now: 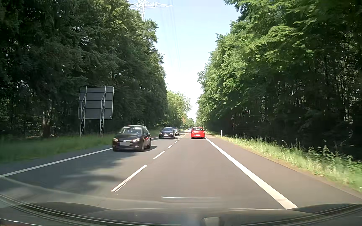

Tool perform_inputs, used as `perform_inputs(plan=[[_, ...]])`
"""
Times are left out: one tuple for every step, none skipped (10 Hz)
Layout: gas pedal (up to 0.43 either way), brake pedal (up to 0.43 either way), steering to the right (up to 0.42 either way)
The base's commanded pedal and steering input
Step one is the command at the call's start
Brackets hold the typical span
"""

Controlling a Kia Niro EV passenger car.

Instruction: Follow the waypoints while adhering to traffic rules and regulations

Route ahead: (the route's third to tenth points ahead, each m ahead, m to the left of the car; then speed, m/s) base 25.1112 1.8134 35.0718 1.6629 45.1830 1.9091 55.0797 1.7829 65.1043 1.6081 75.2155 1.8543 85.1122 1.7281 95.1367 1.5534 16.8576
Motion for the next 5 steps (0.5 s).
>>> perform_inputs(plan=[[0.067, 0.030, 0.001], [0.067, 0.030, 0.001], [0.067, 0.030, 0.001], [0.067, 0.030, 0.001], [0.067, 0.030, 0.001]])
